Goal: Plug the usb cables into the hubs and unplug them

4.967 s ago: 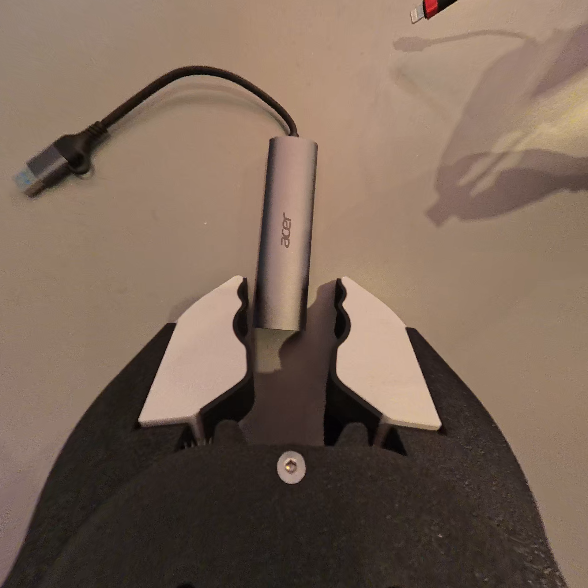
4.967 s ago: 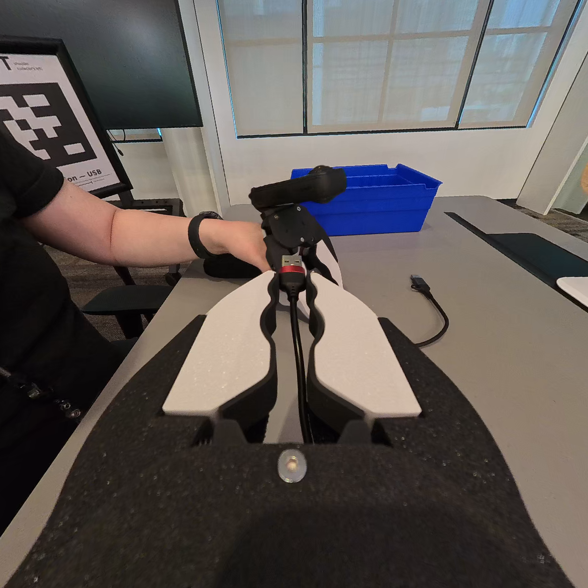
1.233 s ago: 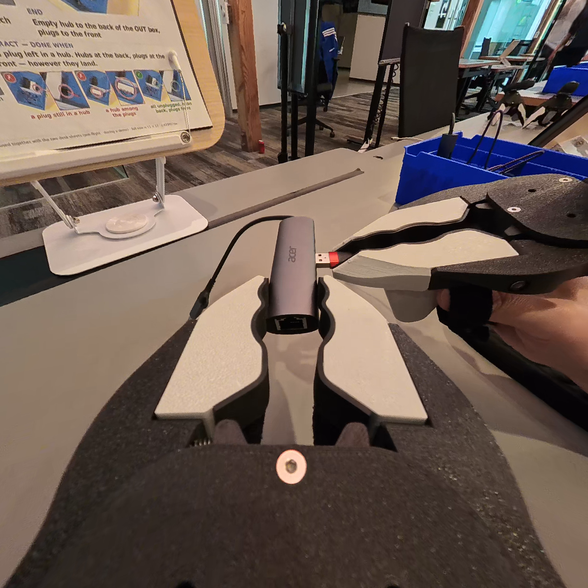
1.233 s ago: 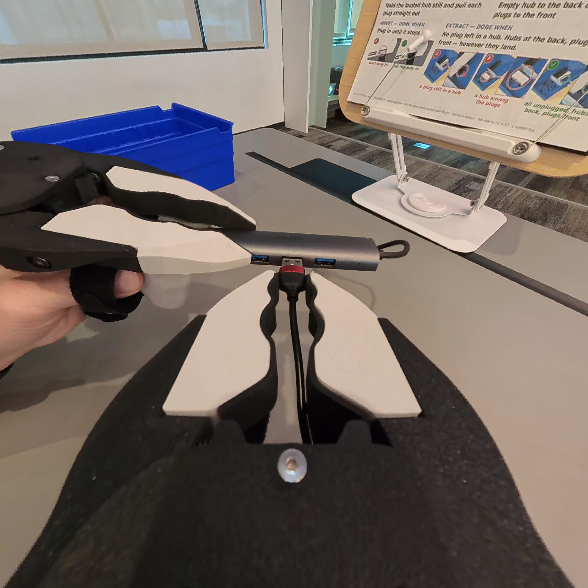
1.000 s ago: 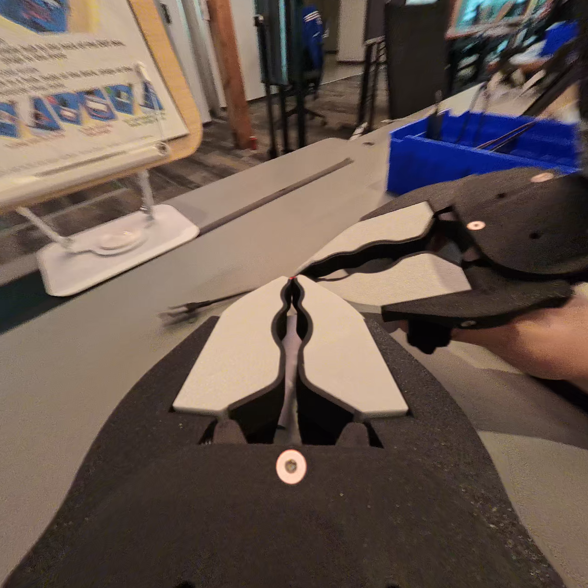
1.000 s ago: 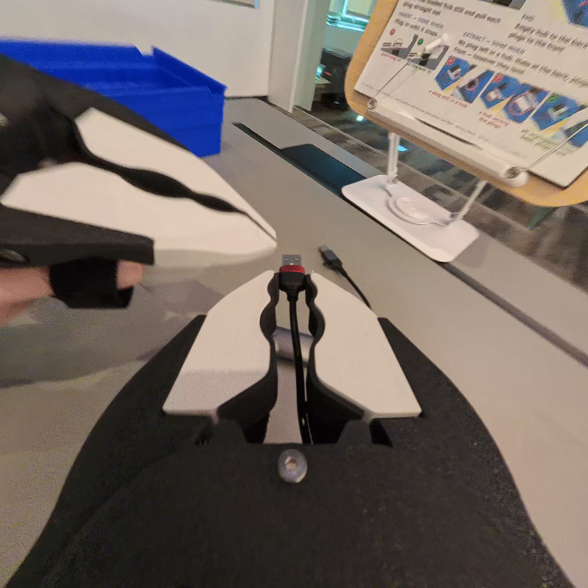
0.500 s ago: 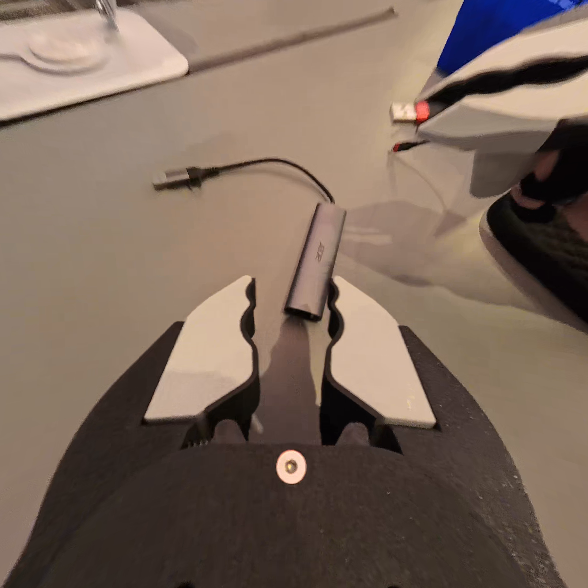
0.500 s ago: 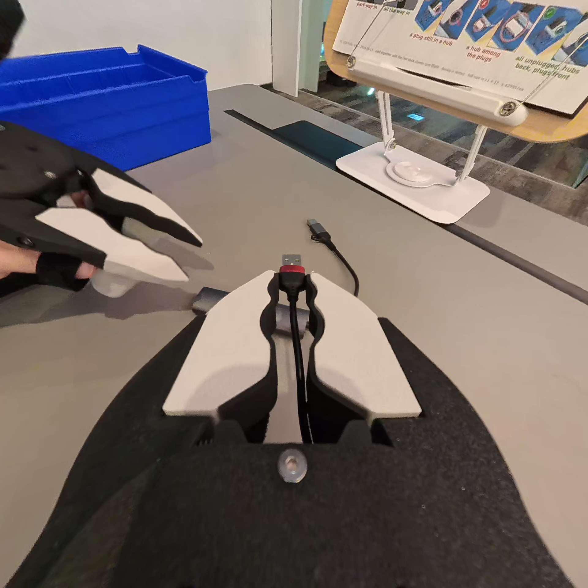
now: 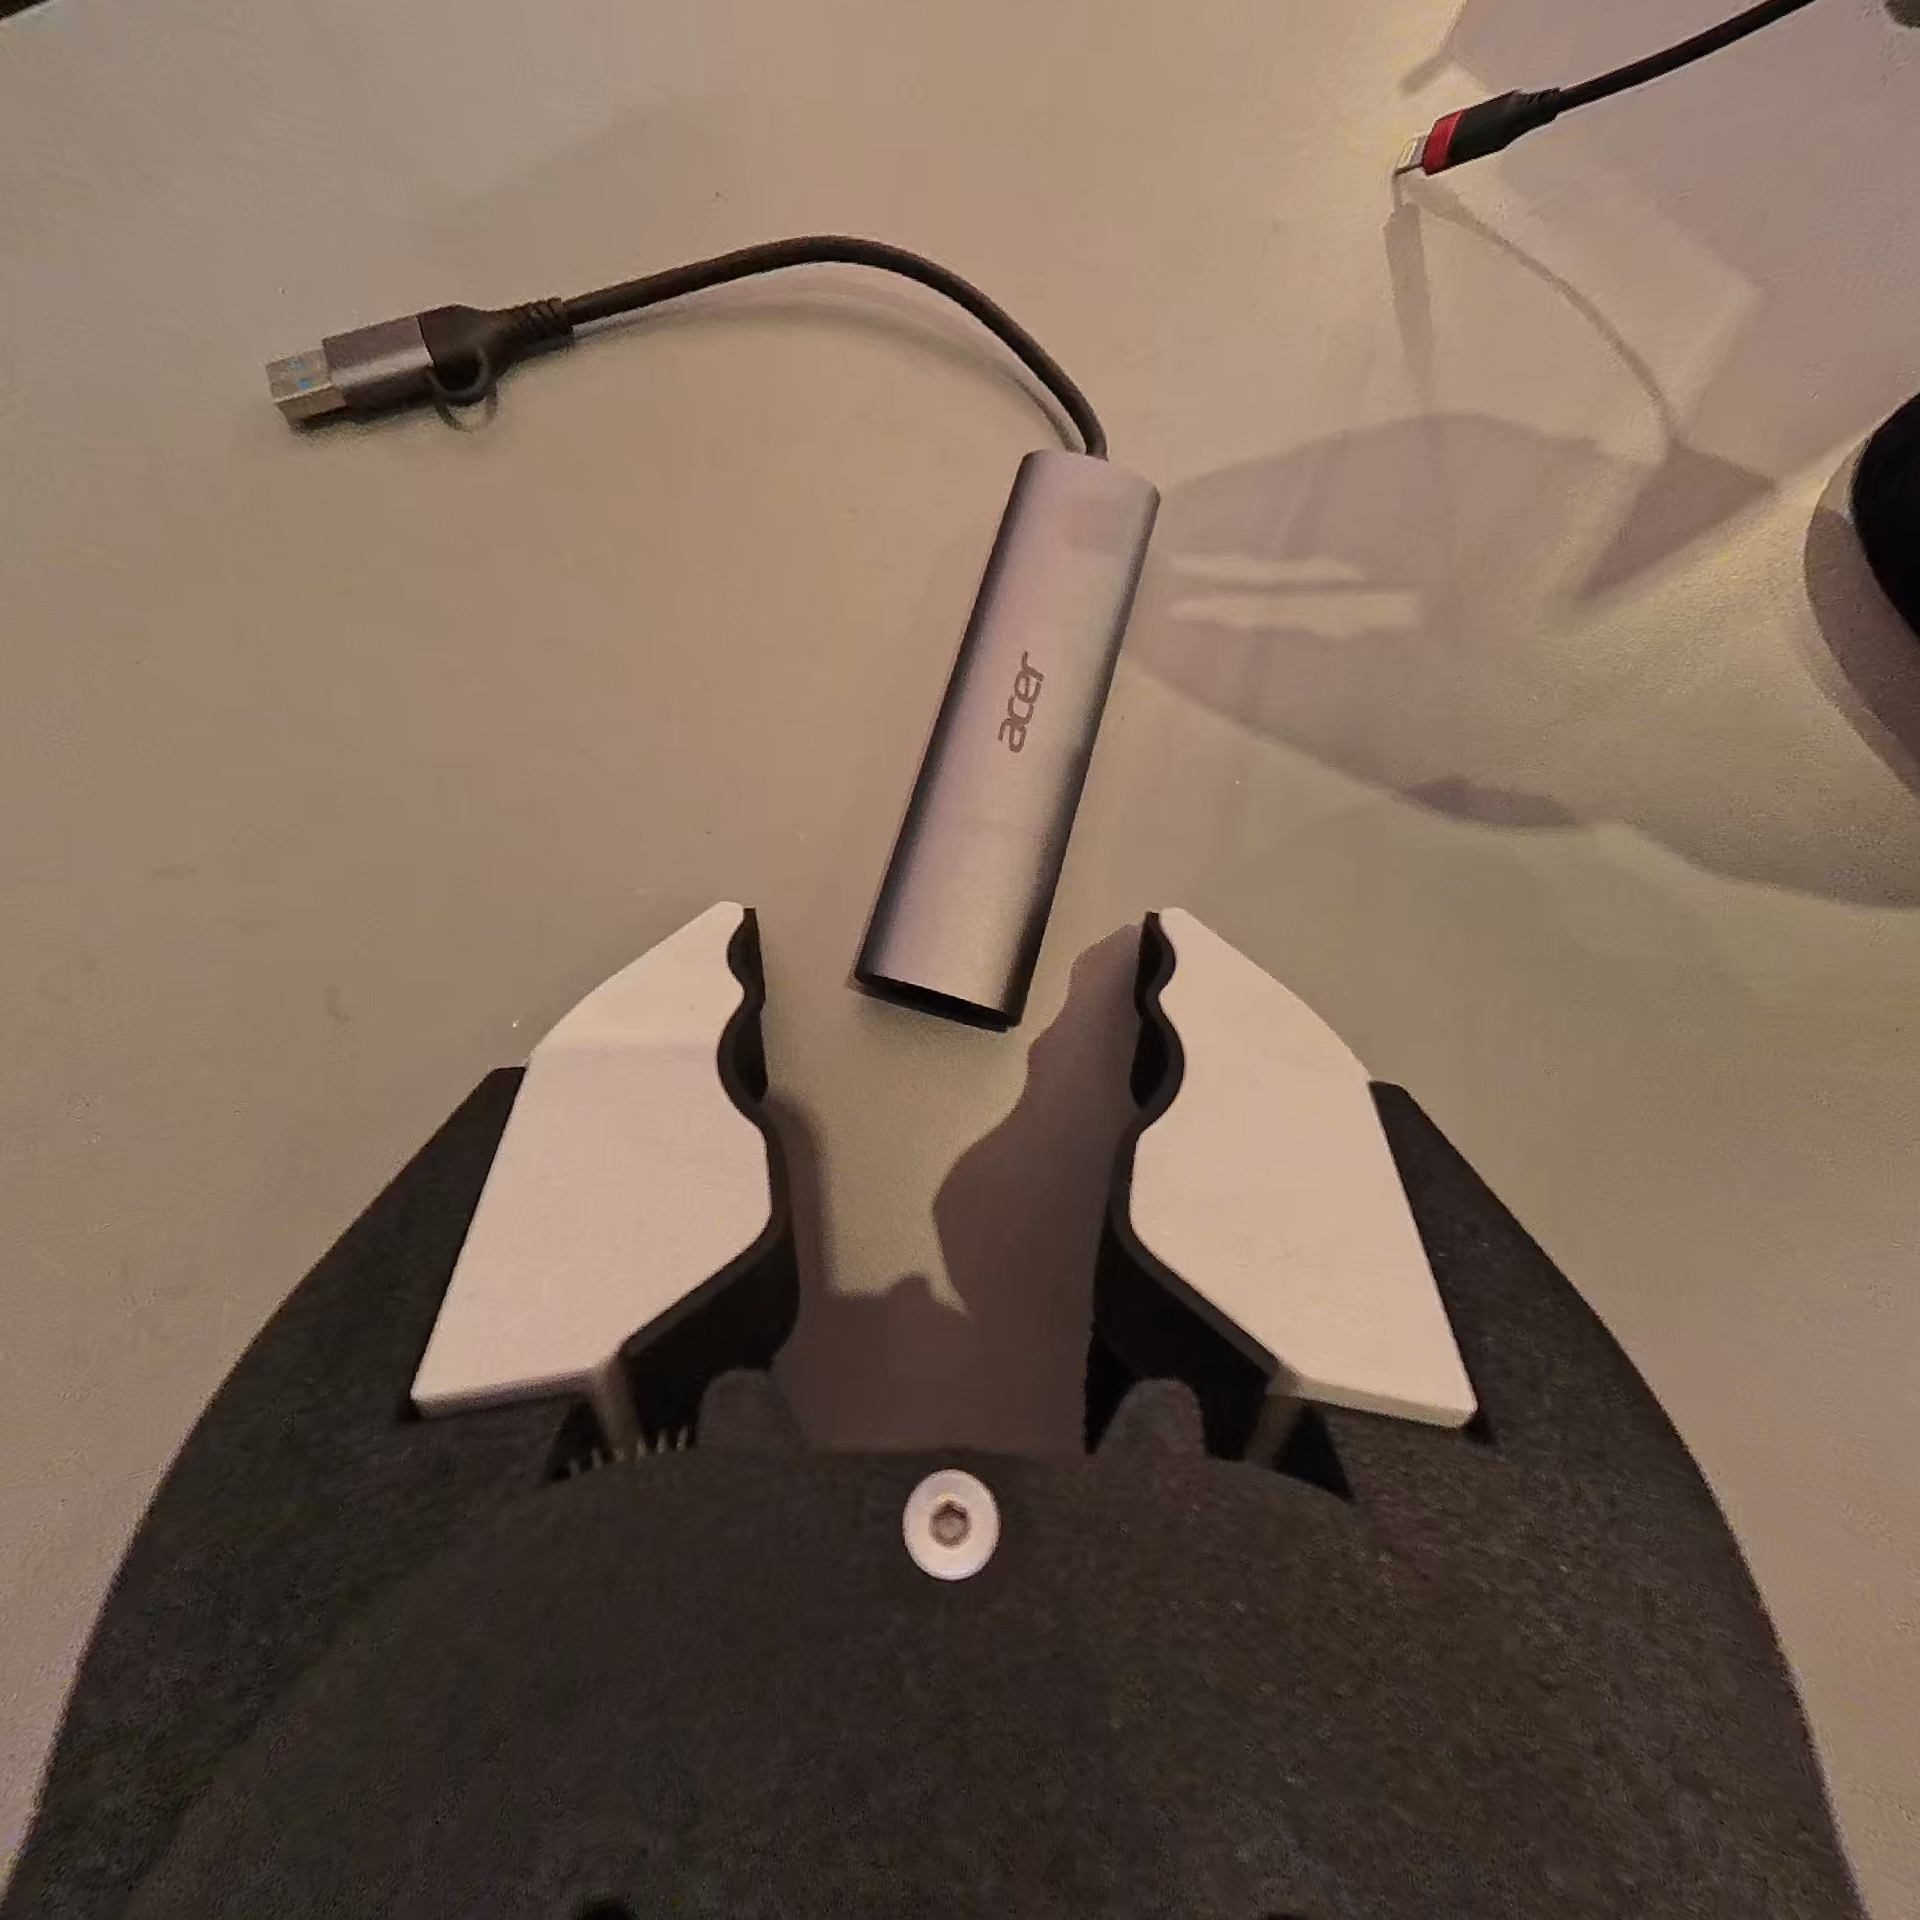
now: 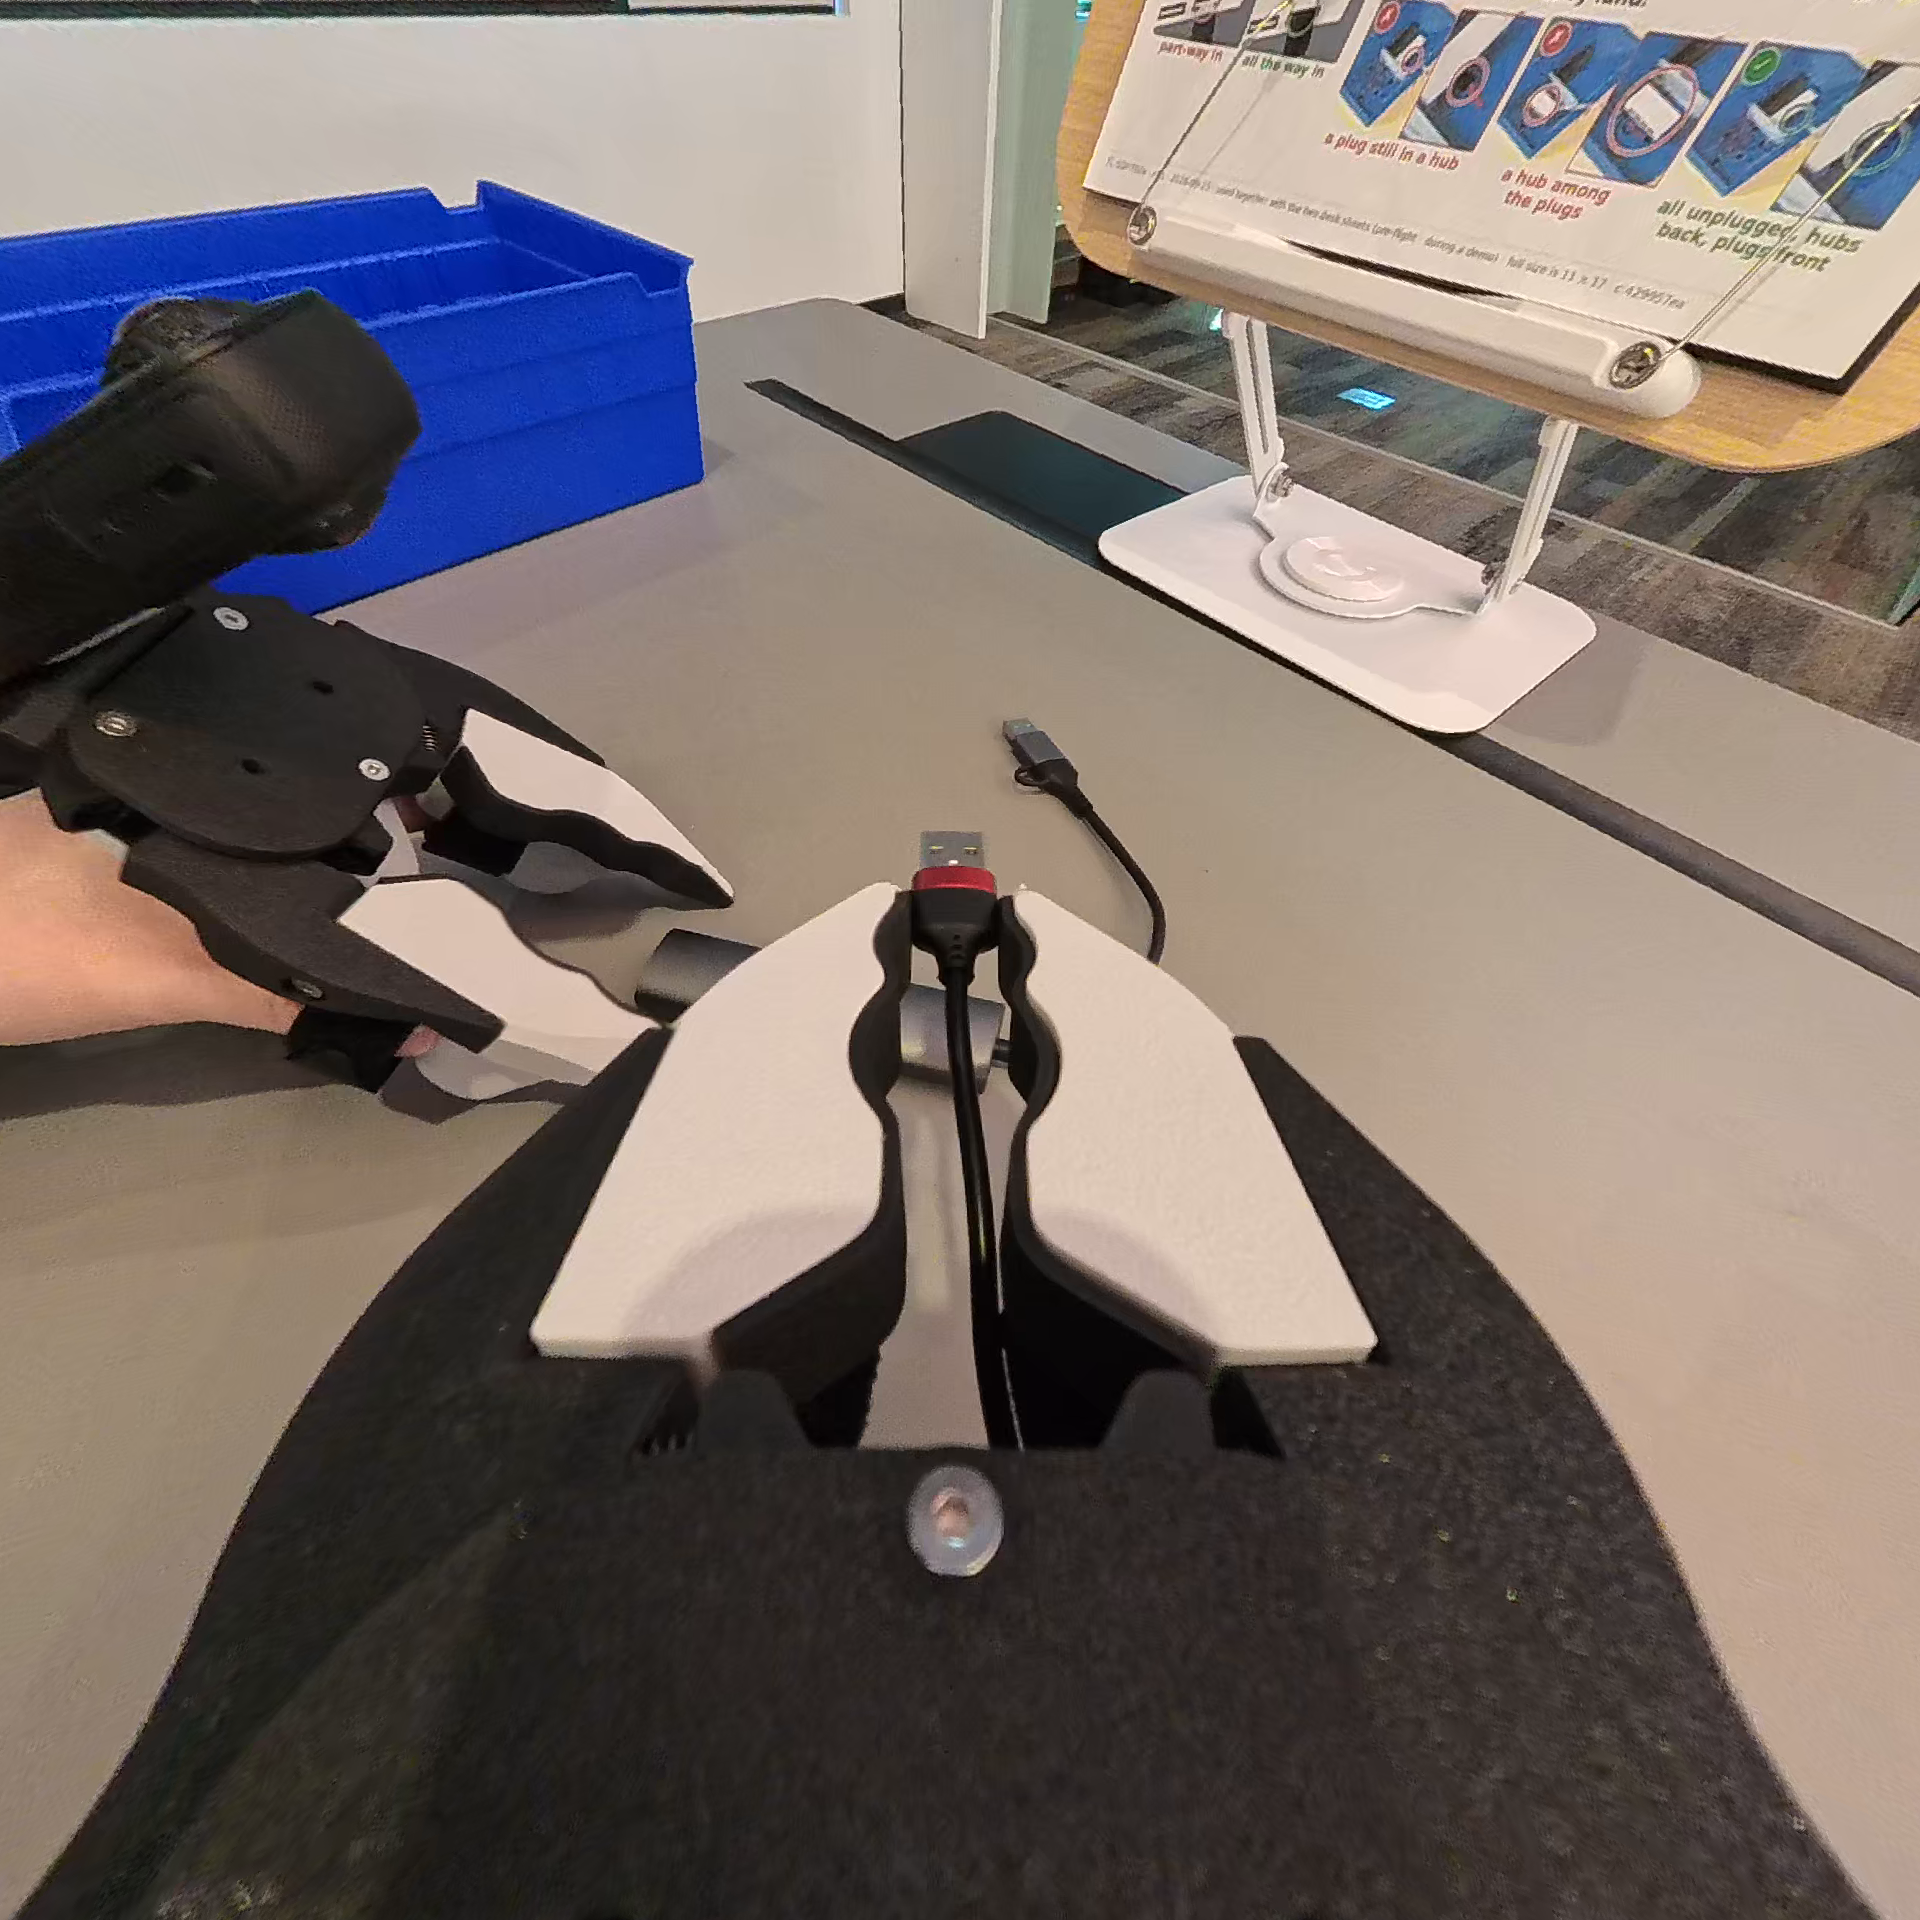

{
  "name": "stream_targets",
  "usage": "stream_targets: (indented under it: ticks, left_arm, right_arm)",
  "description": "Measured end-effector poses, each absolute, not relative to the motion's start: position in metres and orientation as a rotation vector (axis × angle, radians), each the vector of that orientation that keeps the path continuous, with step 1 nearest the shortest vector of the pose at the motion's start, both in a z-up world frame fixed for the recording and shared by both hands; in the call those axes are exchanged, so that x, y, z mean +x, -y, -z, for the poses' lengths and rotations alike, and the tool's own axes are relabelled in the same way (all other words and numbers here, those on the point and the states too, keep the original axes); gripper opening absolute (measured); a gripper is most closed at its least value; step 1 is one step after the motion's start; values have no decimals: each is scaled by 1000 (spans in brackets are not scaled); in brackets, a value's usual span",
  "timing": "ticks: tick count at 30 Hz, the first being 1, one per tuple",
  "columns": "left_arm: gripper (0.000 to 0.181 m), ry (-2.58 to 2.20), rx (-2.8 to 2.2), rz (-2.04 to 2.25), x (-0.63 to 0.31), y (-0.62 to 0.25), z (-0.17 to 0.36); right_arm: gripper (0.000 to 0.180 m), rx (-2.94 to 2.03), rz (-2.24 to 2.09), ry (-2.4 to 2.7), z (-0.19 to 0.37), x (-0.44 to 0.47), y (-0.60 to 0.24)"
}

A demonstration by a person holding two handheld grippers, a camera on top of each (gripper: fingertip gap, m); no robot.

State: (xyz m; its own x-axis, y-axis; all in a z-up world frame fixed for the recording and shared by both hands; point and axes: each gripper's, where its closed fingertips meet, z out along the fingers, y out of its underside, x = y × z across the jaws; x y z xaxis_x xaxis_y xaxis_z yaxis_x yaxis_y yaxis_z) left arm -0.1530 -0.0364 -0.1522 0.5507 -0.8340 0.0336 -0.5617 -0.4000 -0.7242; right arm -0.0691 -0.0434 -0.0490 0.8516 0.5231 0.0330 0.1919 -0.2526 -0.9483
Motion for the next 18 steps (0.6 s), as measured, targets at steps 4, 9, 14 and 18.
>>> stream_targets:
  ticks: [4, 9, 14, 18]
  left_arm:
    - [64, -1137, -2103, 486, -151, 33, 153]
    - [62, -1162, -2091, 500, -148, 35, 153]
    - [50, -1237, -2055, 535, -139, 38, 153]
    - [31, -1295, -2029, 556, -137, 40, 152]
  right_arm:
    - [15, -1829, -352, 553, 49, -71, 44]
    - [15, -1826, -354, 553, 48, -70, 45]
    - [15, -1822, -369, 549, 47, -70, 45]
    - [15, -1820, -368, 549, 46, -69, 46]
